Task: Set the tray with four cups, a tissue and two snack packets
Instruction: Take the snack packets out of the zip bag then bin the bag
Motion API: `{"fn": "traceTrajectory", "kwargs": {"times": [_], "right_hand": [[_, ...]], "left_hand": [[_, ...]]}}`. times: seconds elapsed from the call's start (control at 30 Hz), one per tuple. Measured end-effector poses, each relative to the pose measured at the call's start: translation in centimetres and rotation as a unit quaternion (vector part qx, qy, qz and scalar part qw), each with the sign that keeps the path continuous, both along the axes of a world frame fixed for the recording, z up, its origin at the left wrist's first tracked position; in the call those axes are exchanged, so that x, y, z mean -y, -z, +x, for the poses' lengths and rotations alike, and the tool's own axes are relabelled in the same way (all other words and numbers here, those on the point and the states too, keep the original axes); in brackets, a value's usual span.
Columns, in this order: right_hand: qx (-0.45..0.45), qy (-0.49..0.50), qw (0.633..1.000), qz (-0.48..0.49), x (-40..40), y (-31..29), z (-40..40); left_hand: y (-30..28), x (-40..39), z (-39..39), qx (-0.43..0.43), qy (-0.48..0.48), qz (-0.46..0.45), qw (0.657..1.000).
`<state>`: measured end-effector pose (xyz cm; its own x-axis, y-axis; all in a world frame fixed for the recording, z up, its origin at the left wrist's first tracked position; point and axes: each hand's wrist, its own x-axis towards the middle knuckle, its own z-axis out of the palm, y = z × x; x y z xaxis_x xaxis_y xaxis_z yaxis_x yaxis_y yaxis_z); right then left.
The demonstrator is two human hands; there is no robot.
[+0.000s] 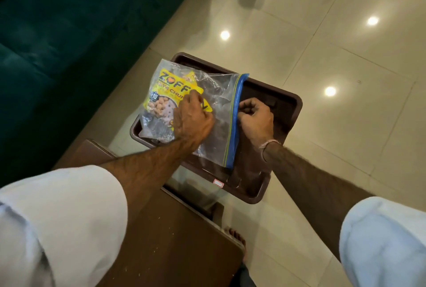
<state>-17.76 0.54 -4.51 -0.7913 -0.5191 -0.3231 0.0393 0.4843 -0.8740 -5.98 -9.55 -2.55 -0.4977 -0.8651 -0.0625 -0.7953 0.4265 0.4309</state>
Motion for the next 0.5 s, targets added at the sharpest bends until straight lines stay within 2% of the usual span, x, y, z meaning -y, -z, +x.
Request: {"fn": "traceTrajectory", "kwargs": {"times": [0.1,0.2,0.27,0.4,0.5], "right_hand": [[-0.005,0.035,0.999,-0.037,0.0,-0.3,0.8],[0.059,0.011,0.998,-0.021,-0.1,0.3,1.4],[0.101,-0.02,0.995,0.002,-0.1,0.9,1.7],[0.125,-0.042,0.991,-0.004,0.3,1.8,1.5],[0.171,-0.059,0.983,-0.022,0.2,2.3,2.2]], "left_hand": [[-0.7,2.8,1.7,0.015,-0.016,-0.081,0.996],[-1.5,5.0,3.5,0.032,-0.078,-0.124,0.989],[-1.7,6.2,4.8,0.023,-0.124,-0.083,0.988],[-0.4,7.8,7.2,-0.028,-0.177,0.024,0.984],[0.1,8.0,8.2,-0.038,-0.188,0.043,0.98]]}}
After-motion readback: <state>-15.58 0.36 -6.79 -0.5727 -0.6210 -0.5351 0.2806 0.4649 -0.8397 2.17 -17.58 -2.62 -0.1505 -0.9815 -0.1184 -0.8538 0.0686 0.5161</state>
